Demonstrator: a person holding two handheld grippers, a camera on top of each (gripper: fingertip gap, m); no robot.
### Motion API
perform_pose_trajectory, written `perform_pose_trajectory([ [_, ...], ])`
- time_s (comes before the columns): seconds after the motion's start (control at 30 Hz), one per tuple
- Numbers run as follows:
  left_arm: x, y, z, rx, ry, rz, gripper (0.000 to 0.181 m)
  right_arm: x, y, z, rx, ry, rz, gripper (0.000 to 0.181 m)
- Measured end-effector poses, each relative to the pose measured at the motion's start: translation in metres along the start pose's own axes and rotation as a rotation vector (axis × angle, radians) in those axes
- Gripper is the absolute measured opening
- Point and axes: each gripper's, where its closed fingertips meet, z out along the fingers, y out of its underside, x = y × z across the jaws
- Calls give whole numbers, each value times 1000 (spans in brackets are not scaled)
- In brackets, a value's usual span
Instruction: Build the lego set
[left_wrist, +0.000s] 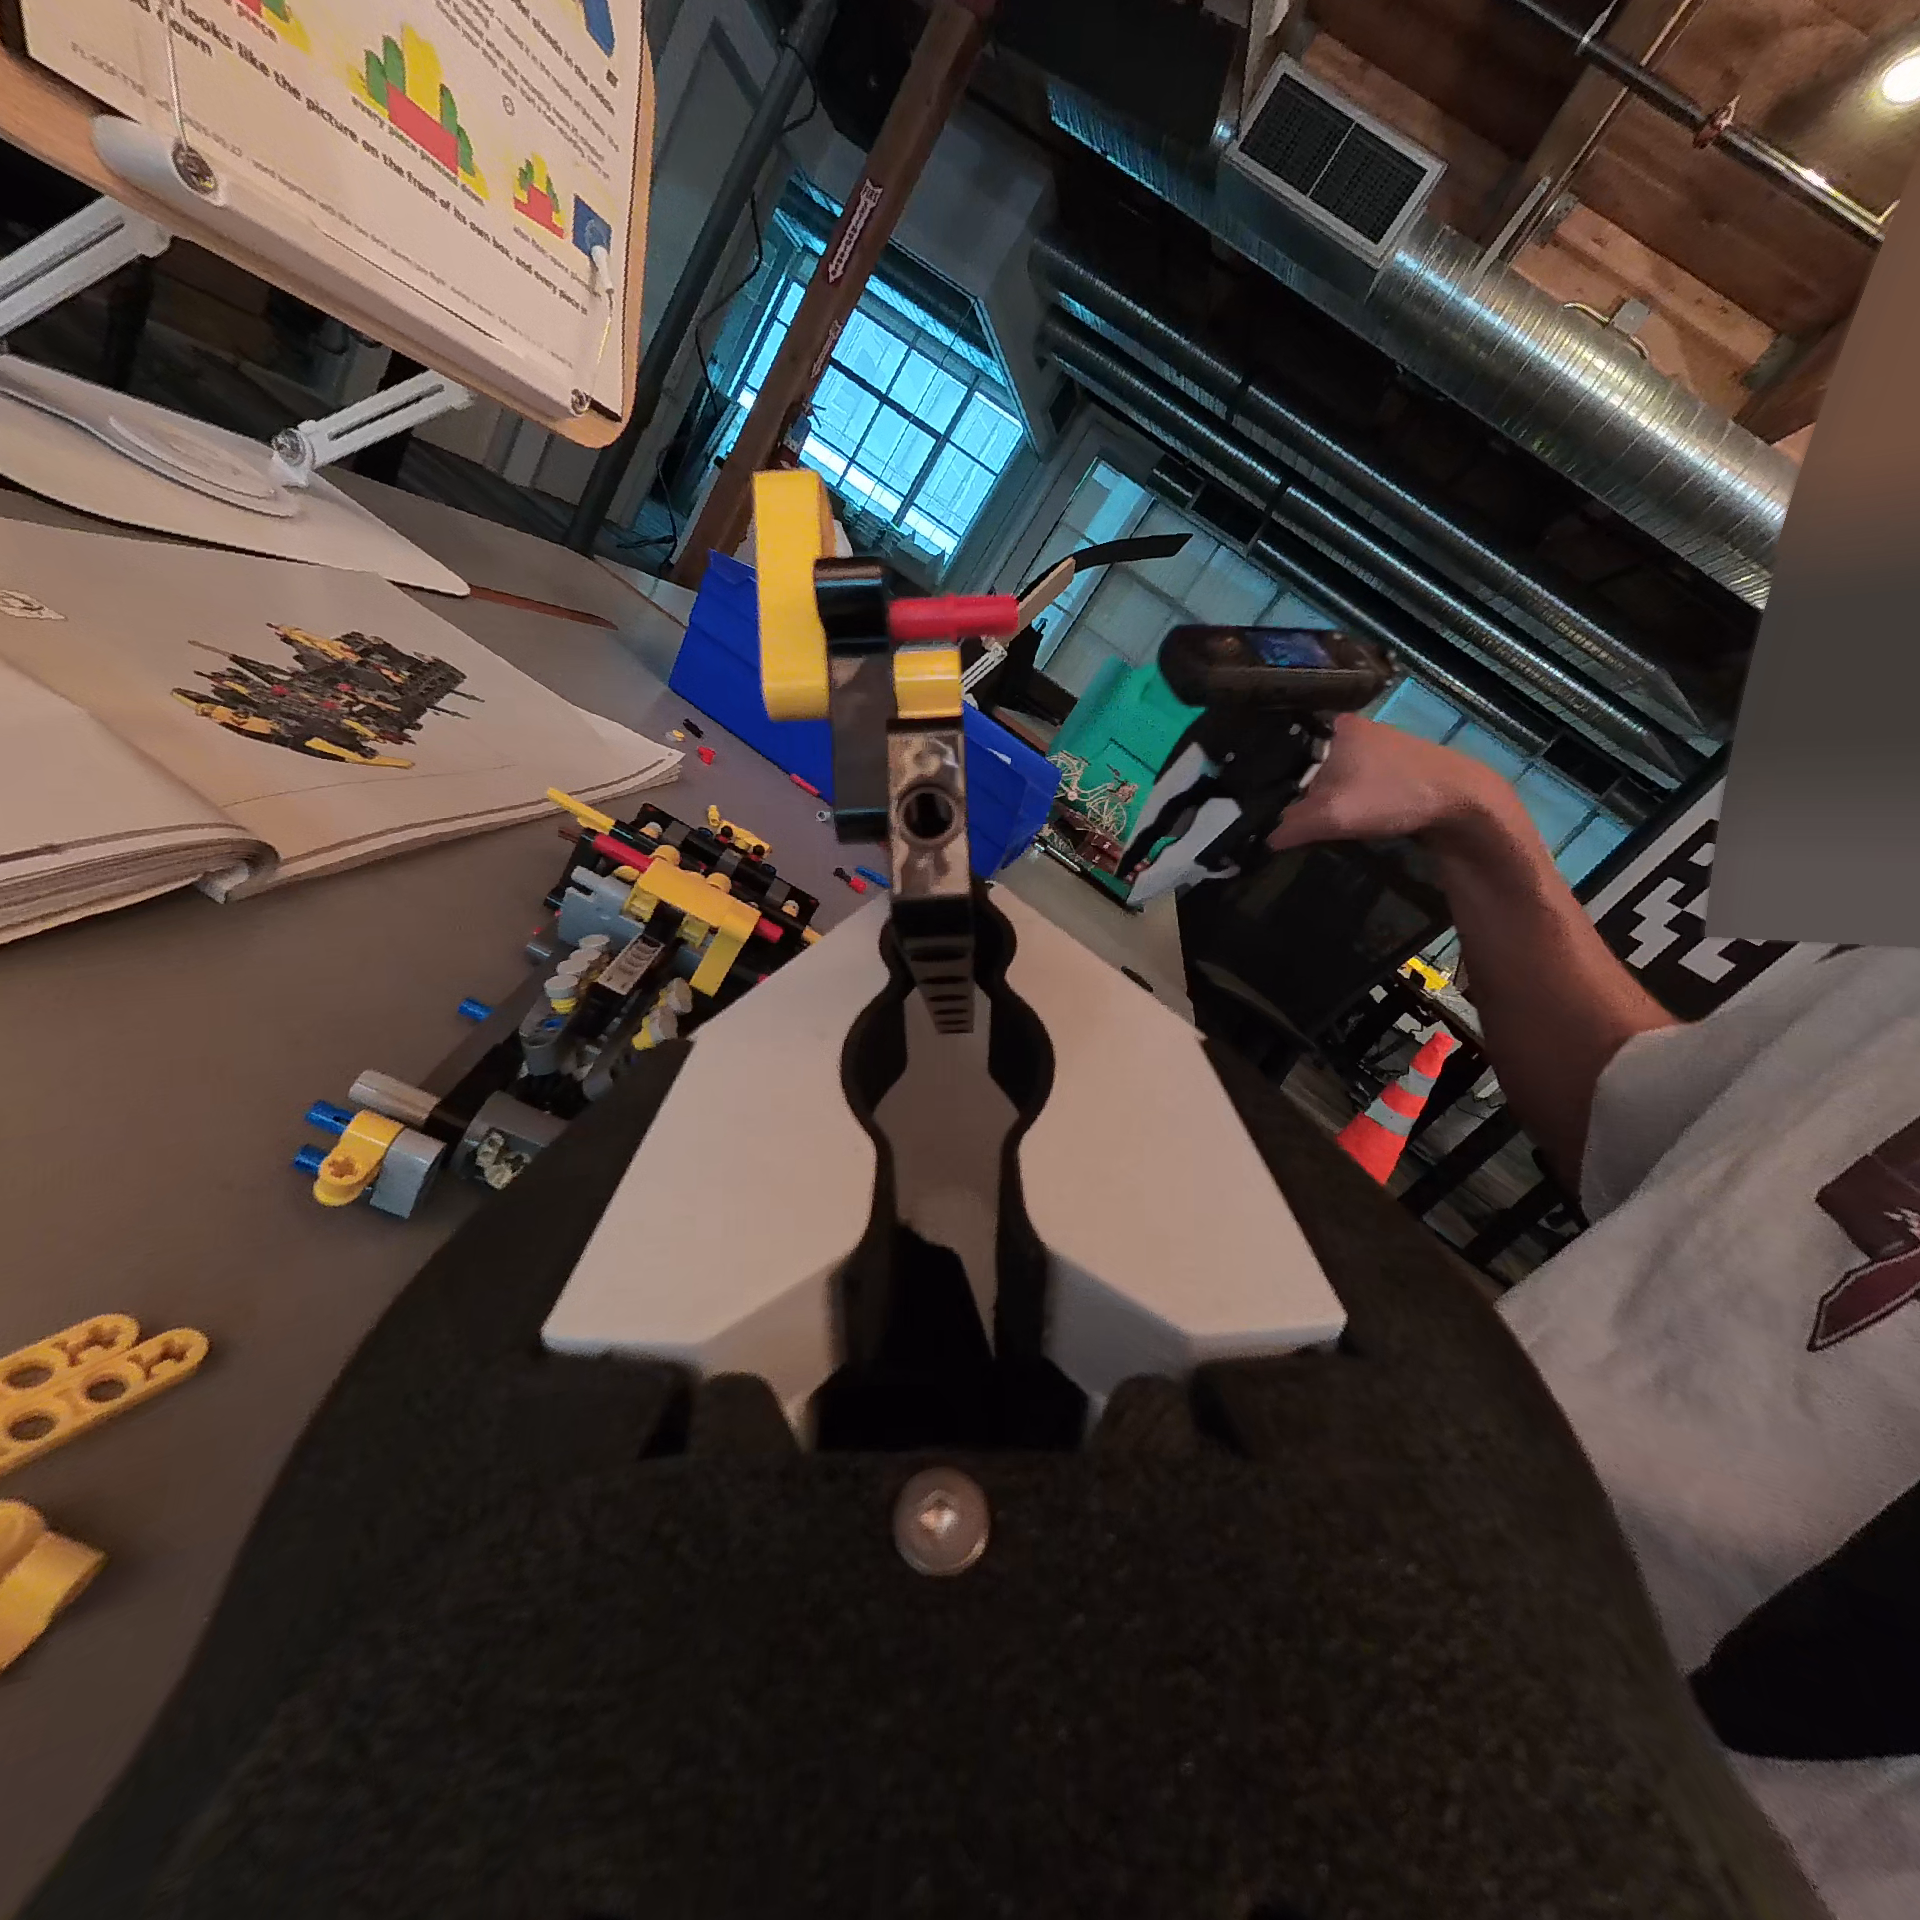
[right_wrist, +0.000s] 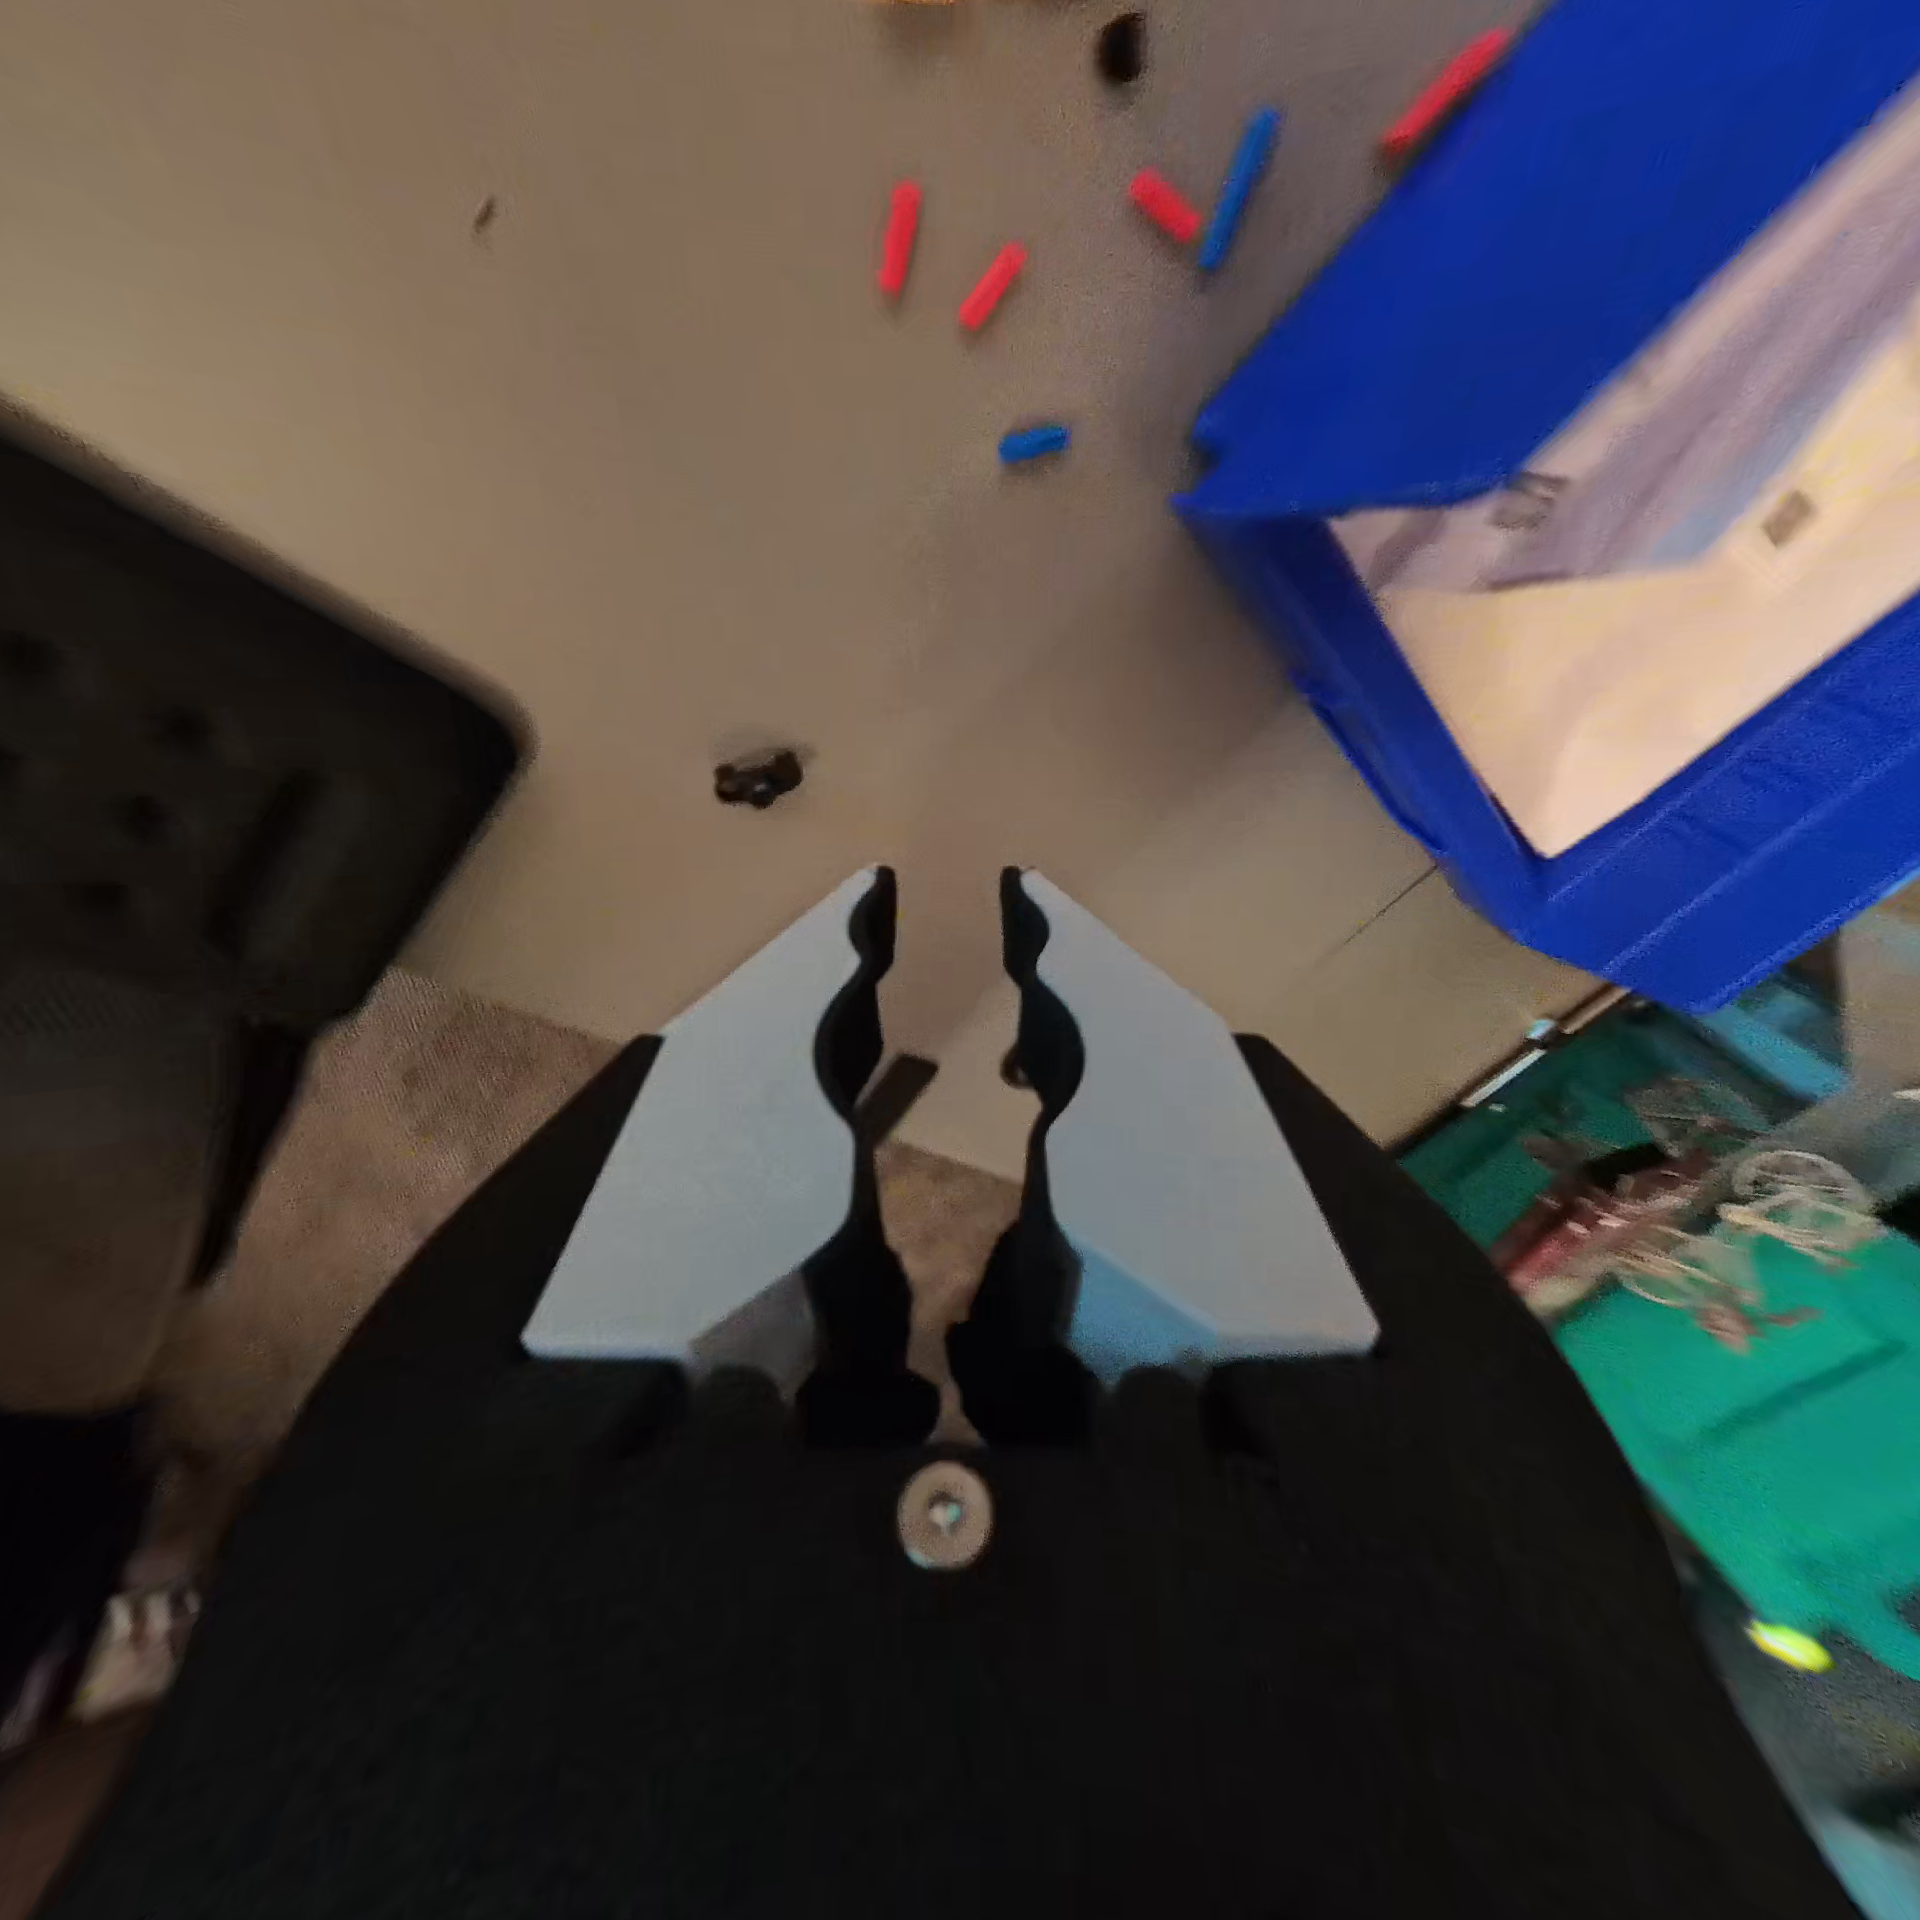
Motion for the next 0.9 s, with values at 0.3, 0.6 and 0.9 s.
perform_pose_trajectory([
  [0.3, -1, 0, 0, 4, 11, -37, 8, -36, 14, 34, 296, -335, 865, 40],
  [0.6, -1, 2, 1, -5, 15, -38, 8, -45, 10, 46, 329, -360, 1001, 37],
  [0.9, -4, 0, -1, 11, 12, -66, 8, -46, 5, 63, 248, -336, 972, 24],
])
